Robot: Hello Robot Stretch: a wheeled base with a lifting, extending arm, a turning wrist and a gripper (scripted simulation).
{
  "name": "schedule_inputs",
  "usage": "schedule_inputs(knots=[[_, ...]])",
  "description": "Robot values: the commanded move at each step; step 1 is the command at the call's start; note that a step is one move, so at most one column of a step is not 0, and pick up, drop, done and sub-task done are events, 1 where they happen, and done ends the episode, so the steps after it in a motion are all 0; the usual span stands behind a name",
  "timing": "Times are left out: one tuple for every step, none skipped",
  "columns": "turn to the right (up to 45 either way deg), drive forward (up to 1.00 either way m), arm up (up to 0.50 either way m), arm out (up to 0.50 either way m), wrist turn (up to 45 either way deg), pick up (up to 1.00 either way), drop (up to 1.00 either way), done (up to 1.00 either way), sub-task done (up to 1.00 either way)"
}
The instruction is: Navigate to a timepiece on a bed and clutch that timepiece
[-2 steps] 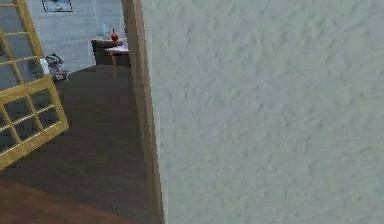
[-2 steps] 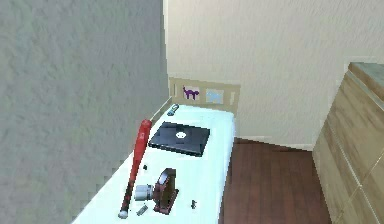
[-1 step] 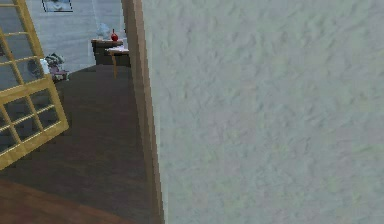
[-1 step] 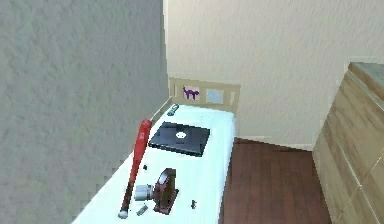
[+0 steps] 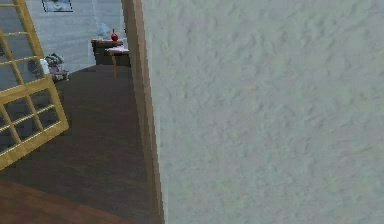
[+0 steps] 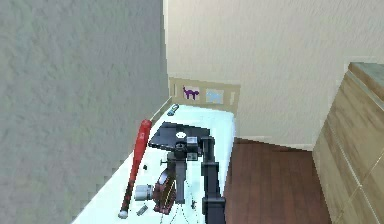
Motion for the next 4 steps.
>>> schedule_inputs(knots=[[0.0, 0.0, 0.0, 0.0, 45.0, 0.0, 0.0, 0.0, 0.0], [0.0, 0.0, 0.0, 0.0, 45.0, 0.0, 0.0, 0.0, 0.0], [0.0, 0.0, 0.0, 0.0, 45.0, 0.0, 0.0, 0.0, 0.0], [0.0, 0.0, 0.0, 0.0, 6.0, 0.0, 0.0, 0.0, 0.0]])
